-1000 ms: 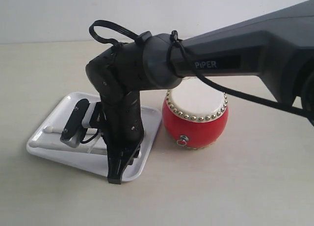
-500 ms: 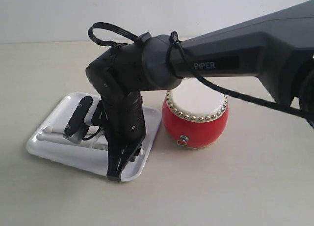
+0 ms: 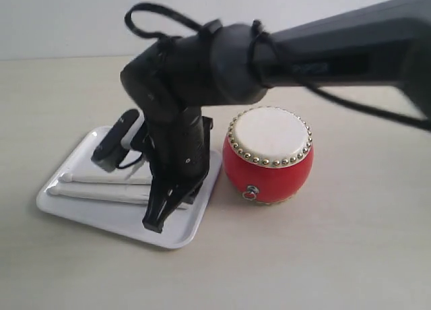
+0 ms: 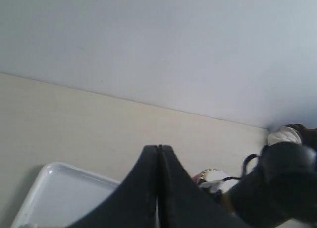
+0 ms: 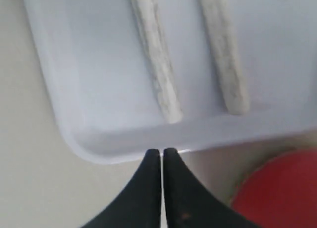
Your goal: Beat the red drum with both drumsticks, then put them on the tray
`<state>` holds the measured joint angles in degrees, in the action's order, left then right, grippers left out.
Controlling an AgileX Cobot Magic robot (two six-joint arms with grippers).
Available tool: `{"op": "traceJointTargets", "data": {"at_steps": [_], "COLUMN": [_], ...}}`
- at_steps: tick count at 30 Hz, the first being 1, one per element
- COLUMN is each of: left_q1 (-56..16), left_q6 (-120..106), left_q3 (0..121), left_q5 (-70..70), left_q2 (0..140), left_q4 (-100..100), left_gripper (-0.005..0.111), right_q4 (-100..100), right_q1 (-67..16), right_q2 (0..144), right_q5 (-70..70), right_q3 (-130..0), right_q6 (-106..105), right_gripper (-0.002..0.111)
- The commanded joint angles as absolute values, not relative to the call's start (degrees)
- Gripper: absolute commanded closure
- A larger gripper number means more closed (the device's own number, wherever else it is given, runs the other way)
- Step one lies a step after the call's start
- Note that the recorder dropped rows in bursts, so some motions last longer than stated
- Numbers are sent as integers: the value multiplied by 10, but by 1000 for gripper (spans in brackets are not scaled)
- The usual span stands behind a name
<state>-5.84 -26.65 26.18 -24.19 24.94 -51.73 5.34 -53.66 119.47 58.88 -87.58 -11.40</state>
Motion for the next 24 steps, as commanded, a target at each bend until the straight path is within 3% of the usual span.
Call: {"op": "traceJointTargets", "data": {"at_steps": [1, 9, 15, 24], "left_q1": [-59, -59, -59, -59], "left_q6": [-270, -270, -285, -285], "left_q3": [253, 159, 153, 153], "left_q5": [-238, -234, -234, -238], "left_q2": [218, 159, 124, 111], "left_q4": [-491, -494, -507, -517], "left_gripper": [107, 107, 107, 107], "right_q4": [41, 40, 50, 60], "right_q1": [-529, -529, -529, -529], "right_q2": [1048, 697, 485, 342], "right_q5": [570, 403, 291, 256], "right_q3": [-808, -545, -391, -335], "right_q6": [-51, 60, 78, 78], "right_gripper": [108, 108, 108, 108]}}
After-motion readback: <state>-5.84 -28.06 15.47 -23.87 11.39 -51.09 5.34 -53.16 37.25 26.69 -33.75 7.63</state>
